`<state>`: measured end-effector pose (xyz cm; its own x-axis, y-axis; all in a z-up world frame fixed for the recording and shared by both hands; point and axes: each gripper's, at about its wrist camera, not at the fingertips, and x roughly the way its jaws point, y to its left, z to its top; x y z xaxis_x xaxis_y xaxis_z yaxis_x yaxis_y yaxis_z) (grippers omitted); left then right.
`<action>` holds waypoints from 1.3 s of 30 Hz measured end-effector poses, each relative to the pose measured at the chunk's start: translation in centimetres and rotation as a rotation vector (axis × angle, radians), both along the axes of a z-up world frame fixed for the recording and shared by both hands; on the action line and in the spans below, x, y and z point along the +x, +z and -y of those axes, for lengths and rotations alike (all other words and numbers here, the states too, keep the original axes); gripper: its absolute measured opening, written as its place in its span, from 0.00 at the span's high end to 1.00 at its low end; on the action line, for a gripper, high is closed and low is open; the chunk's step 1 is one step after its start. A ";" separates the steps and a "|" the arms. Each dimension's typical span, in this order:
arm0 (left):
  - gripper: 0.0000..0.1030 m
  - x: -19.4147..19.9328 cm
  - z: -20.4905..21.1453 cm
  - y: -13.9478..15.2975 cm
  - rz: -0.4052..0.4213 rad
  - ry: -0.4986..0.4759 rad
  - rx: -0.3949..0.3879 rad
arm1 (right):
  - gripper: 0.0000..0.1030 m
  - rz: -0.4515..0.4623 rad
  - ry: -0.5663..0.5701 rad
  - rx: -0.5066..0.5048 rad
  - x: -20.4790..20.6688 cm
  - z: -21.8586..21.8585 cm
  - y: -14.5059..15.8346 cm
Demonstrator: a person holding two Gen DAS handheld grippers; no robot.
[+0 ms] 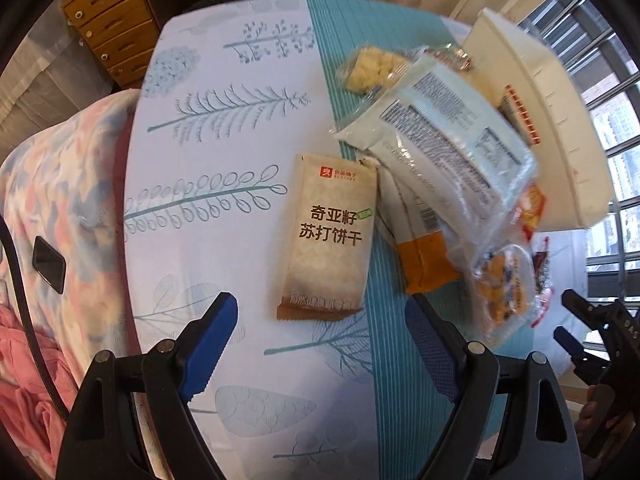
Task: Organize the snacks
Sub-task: 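Withdraw both tools from the tray toward the remaining snacks, then grasp the beige biscuit packet with the left tool while the right tool grasps the dark snack packet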
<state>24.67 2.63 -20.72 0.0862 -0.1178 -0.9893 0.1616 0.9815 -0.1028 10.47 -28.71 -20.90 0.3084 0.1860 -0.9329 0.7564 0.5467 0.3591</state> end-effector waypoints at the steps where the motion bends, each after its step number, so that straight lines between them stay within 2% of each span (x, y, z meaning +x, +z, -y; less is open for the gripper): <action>1: 0.18 0.3 0.2 -0.5 -0.009 0.003 0.009 | 0.25 -0.006 0.001 0.001 0.2 0.2 -0.2; 8: 0.18 1.9 1.6 -3.4 -0.050 0.021 0.076 | 0.25 -0.040 0.044 -0.013 2.4 1.1 -1.5; 12: 0.18 2.6 2.1 -4.6 -0.073 0.030 0.082 | 0.25 -0.070 0.078 -0.031 3.6 1.2 -2.1; 17: 0.18 3.2 2.6 -5.6 -0.092 0.032 0.107 | 0.25 -0.131 0.120 -0.086 4.9 0.9 -2.3; 23: 0.18 3.7 3.5 -6.4 -0.100 0.035 0.135 | 0.25 -0.167 0.151 -0.097 6.1 0.6 -2.9; 25: 0.19 3.8 3.5 -6.6 -0.101 0.040 0.141 | 0.36 -0.174 0.165 -0.105 6.5 0.4 -3.0; 32: 0.32 4.1 3.0 -6.9 -0.100 0.052 0.123 | 0.49 -0.175 0.214 -0.127 8.3 -0.6 -3.0; 34: 0.41 4.1 3.2 -6.7 -0.088 0.043 0.121 | 0.55 -0.180 0.222 -0.137 9.1 -1.2 -2.8; 39: 0.45 3.9 3.4 -6.4 -0.073 0.049 0.118 | 0.57 -0.179 0.225 -0.124 9.1 -1.4 -2.7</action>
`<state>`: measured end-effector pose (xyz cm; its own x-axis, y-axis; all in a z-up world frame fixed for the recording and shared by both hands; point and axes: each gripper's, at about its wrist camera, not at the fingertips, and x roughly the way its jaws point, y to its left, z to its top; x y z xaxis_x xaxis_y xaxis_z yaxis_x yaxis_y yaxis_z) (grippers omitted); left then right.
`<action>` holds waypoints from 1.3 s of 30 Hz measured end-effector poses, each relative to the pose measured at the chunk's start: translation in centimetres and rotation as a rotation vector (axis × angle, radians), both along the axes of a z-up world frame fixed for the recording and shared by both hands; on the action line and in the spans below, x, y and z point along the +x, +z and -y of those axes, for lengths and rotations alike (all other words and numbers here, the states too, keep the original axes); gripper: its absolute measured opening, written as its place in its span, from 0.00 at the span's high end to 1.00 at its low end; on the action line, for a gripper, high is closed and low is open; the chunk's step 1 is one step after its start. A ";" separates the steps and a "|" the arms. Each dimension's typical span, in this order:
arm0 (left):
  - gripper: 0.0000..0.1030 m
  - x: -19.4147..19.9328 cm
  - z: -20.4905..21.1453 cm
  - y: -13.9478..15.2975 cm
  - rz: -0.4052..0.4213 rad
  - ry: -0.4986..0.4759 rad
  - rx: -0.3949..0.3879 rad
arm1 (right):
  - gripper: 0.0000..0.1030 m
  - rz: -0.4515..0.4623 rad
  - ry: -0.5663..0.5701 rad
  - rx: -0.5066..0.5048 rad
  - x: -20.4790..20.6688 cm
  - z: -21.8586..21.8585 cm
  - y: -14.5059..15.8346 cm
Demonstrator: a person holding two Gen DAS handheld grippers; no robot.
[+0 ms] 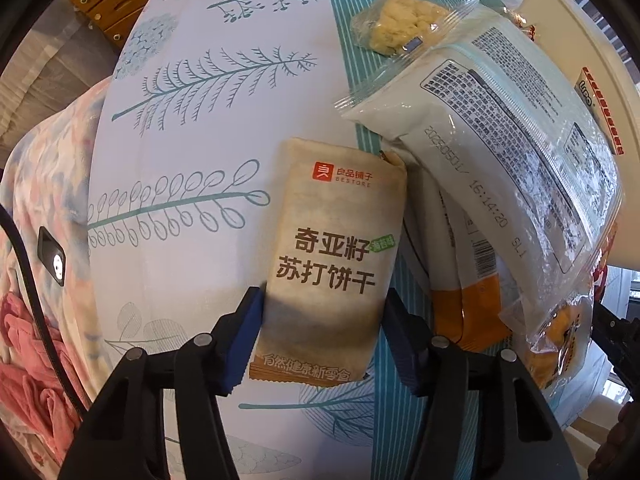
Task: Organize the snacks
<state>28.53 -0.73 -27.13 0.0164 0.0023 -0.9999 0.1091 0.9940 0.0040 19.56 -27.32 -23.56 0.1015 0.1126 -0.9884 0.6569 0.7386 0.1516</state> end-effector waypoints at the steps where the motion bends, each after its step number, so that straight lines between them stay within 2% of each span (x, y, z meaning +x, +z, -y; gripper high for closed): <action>1: 0.45 0.0 0.0 0.0 0.000 -0.002 -0.002 | 0.57 -0.001 -0.001 0.003 -0.1 0.0 0.1; 11: 0.46 -2.1 -1.3 0.5 -0.028 0.011 -0.017 | 0.61 -0.034 -0.019 0.048 -2.7 -0.8 0.2; 20: 0.46 -5.8 -2.1 3.8 0.003 -0.014 -0.073 | 0.62 -0.044 -0.099 0.119 -5.6 -2.1 0.8; 32: 0.48 -11.2 -4.3 7.9 0.088 -0.072 -0.187 | 0.62 0.026 -0.112 0.104 -9.6 -4.9 3.8; 33: 0.49 -11.8 -4.5 8.3 0.101 -0.075 -0.205 | 0.62 0.034 -0.106 0.093 -10.1 -5.3 4.3; 34: 0.65 -12.2 -4.7 8.5 0.110 -0.078 -0.222 | 0.62 0.042 -0.099 0.086 -10.5 -5.5 4.5; 35: 0.70 -12.4 -5.1 8.6 0.115 -0.080 -0.245 | 0.62 0.049 -0.092 0.080 -10.8 -5.6 4.7; 37: 0.71 -13.4 -5.3 9.1 0.135 -0.081 -0.284 | 0.62 0.067 -0.068 0.062 -11.7 -5.8 5.5; 39: 0.78 -14.1 -5.3 9.4 0.148 -0.088 -0.318 | 0.62 0.086 -0.043 0.050 -12.3 -6.5 6.0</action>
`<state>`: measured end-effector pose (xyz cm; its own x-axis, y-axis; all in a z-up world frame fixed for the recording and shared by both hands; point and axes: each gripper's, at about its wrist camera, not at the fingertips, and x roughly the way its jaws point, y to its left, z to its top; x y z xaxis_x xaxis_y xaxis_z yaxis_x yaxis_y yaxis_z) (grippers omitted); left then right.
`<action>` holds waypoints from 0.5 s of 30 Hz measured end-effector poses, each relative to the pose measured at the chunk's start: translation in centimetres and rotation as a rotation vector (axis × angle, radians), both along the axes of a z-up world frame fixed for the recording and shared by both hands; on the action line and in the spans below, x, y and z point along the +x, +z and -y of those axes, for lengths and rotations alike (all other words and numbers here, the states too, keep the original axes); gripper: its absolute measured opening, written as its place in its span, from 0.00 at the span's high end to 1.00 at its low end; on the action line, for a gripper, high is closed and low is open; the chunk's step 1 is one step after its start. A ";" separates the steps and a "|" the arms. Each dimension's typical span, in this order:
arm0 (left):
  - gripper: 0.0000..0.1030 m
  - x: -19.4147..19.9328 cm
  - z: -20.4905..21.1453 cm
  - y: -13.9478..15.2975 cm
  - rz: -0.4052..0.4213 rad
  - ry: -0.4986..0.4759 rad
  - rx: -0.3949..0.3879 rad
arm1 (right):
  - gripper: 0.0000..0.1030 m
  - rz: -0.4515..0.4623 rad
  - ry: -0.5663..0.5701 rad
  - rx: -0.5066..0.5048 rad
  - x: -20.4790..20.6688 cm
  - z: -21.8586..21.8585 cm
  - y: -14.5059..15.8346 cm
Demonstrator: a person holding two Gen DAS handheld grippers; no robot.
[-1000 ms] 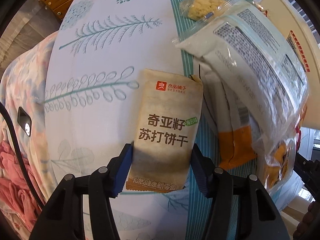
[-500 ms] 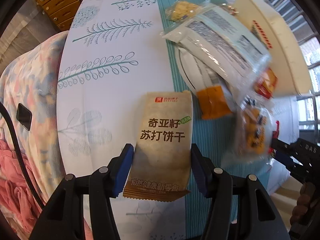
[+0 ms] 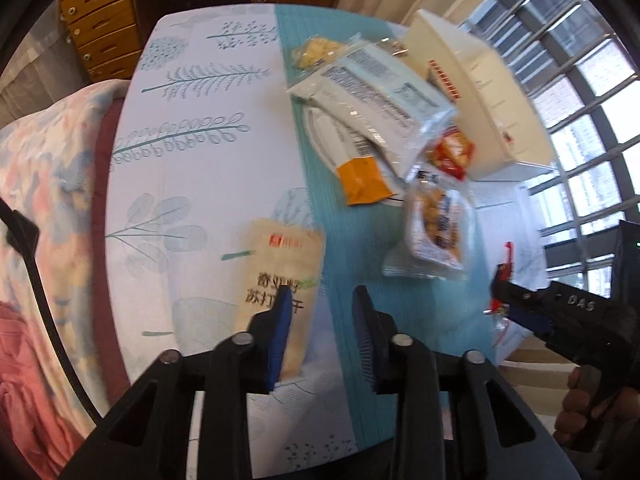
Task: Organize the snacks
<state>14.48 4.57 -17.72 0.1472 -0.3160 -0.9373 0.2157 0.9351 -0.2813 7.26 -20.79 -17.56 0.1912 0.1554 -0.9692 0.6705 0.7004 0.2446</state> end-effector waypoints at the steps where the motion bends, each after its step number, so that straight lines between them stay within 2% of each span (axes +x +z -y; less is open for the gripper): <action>1: 0.79 -0.2 0.1 0.1 0.005 -0.007 -0.007 | 0.62 0.011 0.012 -0.004 -0.3 -0.4 0.3; 6: 0.79 -0.9 0.1 0.5 0.004 -0.008 -0.005 | 0.62 0.082 0.074 -0.011 -0.9 -1.3 1.7; 11: 0.78 -0.6 -1.2 0.7 -0.016 0.055 0.001 | 0.62 0.146 0.120 -0.002 -0.1 -1.3 3.0; 15: 0.62 -0.4 -2.2 0.9 -0.022 0.119 0.010 | 0.62 0.182 0.159 -0.028 0.5 -0.9 4.3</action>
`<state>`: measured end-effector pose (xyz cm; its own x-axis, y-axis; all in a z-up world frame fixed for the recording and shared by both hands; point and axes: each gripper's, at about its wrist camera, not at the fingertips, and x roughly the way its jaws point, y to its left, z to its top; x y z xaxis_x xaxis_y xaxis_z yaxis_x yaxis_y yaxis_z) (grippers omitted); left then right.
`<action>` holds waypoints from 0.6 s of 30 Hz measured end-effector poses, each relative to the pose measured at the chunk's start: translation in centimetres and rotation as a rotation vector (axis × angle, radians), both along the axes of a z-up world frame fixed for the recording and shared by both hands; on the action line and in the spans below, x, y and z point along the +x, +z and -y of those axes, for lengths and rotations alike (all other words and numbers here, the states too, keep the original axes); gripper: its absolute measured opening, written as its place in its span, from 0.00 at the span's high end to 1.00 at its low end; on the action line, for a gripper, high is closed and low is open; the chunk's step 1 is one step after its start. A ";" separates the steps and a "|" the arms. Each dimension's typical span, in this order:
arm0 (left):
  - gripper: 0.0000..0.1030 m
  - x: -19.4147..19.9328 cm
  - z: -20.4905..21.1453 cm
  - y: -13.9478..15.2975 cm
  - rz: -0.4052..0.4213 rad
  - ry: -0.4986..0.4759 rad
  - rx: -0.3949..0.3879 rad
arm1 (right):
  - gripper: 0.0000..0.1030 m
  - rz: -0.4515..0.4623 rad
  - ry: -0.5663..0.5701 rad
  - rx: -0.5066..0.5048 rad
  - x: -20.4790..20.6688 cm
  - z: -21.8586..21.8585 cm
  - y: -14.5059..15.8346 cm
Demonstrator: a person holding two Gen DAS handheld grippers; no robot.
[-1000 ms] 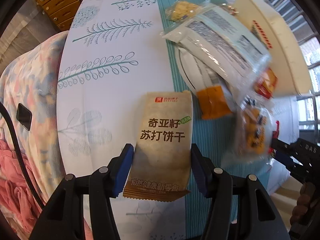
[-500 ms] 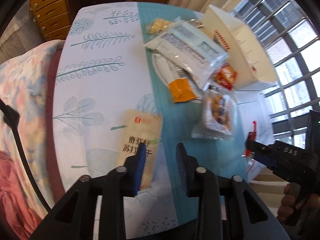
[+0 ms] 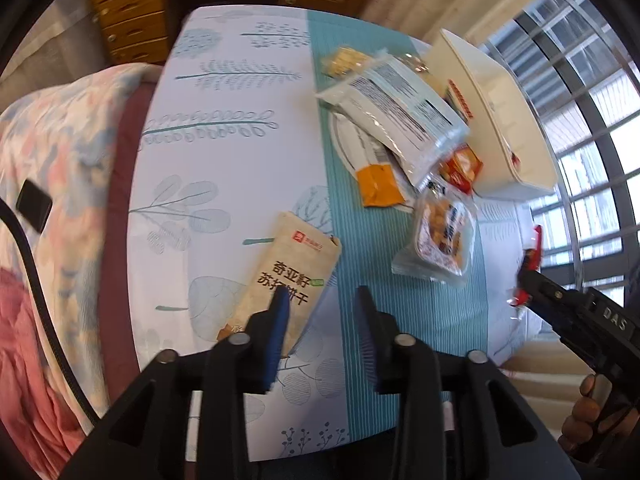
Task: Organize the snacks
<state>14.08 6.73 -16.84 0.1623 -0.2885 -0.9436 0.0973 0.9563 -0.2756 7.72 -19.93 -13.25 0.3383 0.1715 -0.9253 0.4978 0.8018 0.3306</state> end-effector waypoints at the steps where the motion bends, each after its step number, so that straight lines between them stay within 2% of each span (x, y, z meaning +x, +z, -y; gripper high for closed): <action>1: 0.54 0.1 -0.2 -0.2 -0.009 0.017 0.009 | 0.62 0.007 0.012 -0.004 0.1 0.1 0.2; 3: 0.45 0.3 -0.7 -0.9 -0.032 0.057 0.023 | 0.62 0.021 0.037 -0.008 0.2 0.3 0.6; 5: 0.43 0.6 -1.1 -1.6 -0.055 0.084 0.038 | 0.62 0.032 0.055 -0.017 0.3 0.6 0.9; 7: 0.27 0.8 -1.3 -2.6 -0.087 0.092 0.048 | 0.62 0.039 0.076 -0.033 0.4 0.9 1.3; 18: 0.25 1.9 0.9 -8.6 -0.223 0.015 0.181 | 0.62 0.085 0.091 -0.121 0.2 2.2 3.0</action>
<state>16.00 5.86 -25.43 -0.0519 -0.1117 -0.9924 0.0388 0.9928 -0.1137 7.93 -22.09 -10.22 0.4047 0.0938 -0.9096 0.3958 0.8787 0.2667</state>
